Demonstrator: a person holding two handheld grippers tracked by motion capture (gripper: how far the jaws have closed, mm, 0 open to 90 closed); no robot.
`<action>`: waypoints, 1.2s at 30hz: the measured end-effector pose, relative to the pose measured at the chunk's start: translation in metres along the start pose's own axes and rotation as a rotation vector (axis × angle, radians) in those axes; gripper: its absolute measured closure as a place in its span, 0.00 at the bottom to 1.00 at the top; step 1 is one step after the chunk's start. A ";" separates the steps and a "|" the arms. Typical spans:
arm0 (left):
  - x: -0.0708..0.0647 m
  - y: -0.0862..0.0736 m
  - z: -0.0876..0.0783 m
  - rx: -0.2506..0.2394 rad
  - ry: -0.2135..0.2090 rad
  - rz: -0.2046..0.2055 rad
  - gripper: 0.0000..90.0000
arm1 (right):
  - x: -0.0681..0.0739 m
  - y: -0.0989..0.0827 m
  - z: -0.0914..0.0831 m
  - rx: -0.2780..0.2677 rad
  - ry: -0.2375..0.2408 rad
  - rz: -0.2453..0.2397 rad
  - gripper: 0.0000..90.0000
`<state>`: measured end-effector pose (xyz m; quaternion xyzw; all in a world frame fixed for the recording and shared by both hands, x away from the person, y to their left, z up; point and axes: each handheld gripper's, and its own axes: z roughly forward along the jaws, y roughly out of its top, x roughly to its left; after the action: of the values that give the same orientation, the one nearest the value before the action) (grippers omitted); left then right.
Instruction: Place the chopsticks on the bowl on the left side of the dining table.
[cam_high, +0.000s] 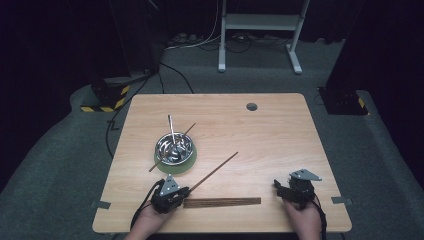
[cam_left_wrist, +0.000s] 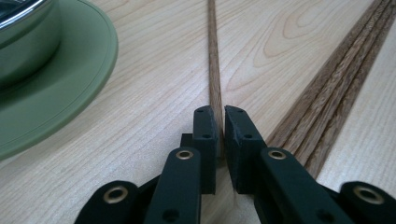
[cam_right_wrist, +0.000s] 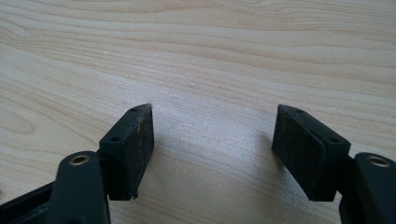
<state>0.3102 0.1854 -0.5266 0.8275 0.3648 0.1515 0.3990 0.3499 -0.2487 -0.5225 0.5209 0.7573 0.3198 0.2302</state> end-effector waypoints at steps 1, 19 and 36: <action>-0.001 0.001 0.001 0.003 0.009 -0.001 0.82 | 0.000 0.000 0.000 0.000 0.000 0.000 0.33; 0.002 0.014 0.016 0.002 -0.006 0.025 0.89 | 0.000 0.000 0.000 0.000 -0.001 0.000 0.32; 0.005 0.008 0.000 -0.076 0.021 -0.009 0.93 | 0.000 0.000 0.000 -0.003 -0.004 -0.008 0.33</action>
<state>0.3176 0.1852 -0.5208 0.8084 0.3666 0.1720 0.4271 0.3502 -0.2490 -0.5224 0.5182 0.7584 0.3189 0.2335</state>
